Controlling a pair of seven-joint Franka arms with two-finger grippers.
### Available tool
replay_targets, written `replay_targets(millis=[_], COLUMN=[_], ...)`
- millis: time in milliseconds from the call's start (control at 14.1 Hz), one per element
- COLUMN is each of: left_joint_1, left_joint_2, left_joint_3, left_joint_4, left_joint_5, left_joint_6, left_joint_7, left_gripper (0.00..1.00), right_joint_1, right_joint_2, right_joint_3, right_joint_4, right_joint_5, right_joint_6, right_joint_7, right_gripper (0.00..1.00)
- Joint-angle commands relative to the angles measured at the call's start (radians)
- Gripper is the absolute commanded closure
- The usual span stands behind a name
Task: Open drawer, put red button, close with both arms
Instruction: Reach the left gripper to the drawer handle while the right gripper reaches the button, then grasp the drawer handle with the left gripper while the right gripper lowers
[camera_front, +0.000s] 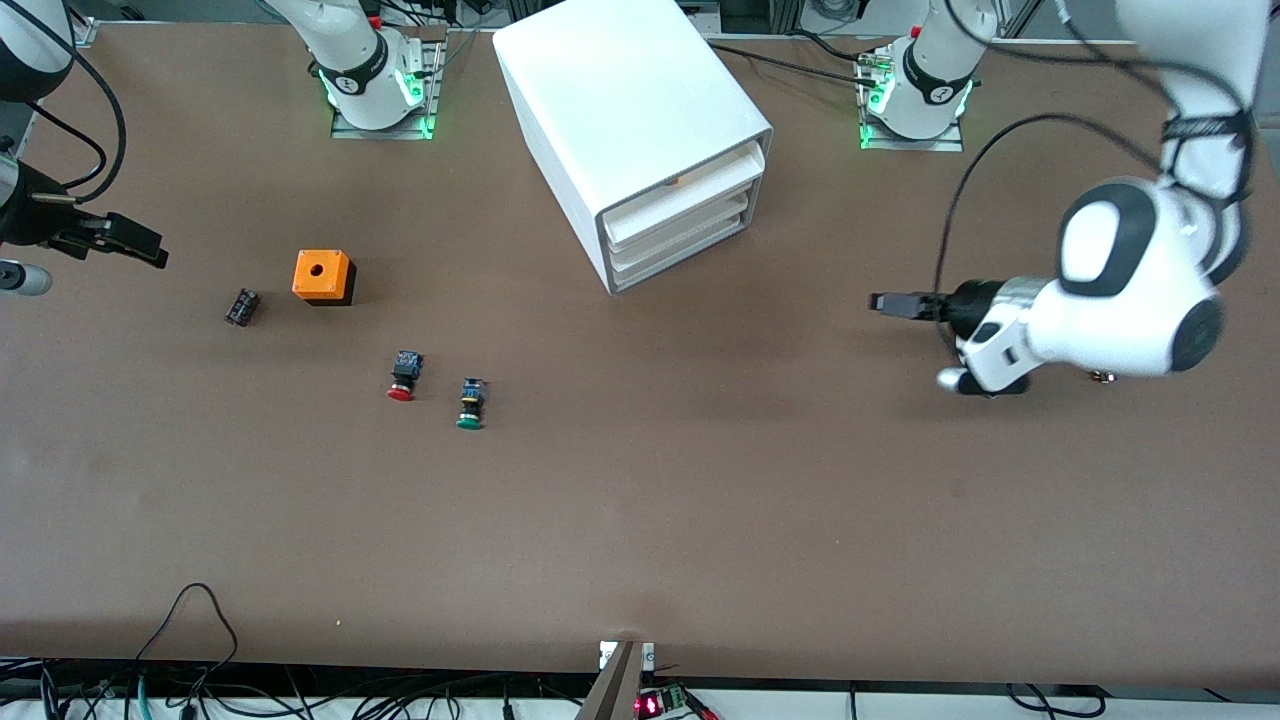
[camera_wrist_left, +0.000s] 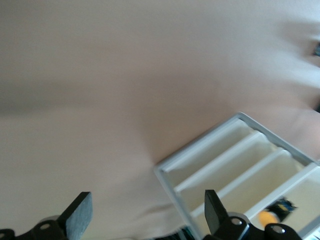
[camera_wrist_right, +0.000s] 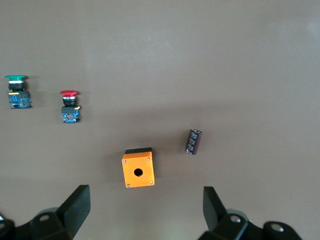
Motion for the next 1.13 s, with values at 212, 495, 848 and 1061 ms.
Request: replay_targets(millis=[212,495,848,1061], left_joint_1=[-0.052,-0.052,-0.076,-0.079], left_joint_2=[0.174,0.246,0.282,0.288], left_joint_3=[-0.060,-0.137,-0.183,-0.226], left_joint_4=[0.027,-0.032,-0.131,-0.171], left_joint_5=[-0.268,-0.357,-0.439,-0.475], left_joint_6=[-0.023,-0.026,-0.021,-0.020], left_joint_7=[0.095,0.191,0.279,0.319], left_gripper=[0.01,0.01,0.01,0.01], right_joint_1=[0.060,0.133,0.204,0.256], right_joint_2=[0.106,0.203,0.315,0.366], right_joint_3=[0.005,0.010,0.021,0.024], right_joint_4=[-0.009,-0.009,-0.024,-0.028], right_joint_5=[0.018,0.036,0.042,0.038], right_joint_6=[0.144,0.213,0.285,0.322], right_joint_7=[0.042,0.184,0.340,0.322], right_gripper=[0.00,0.00,0.00,0.00])
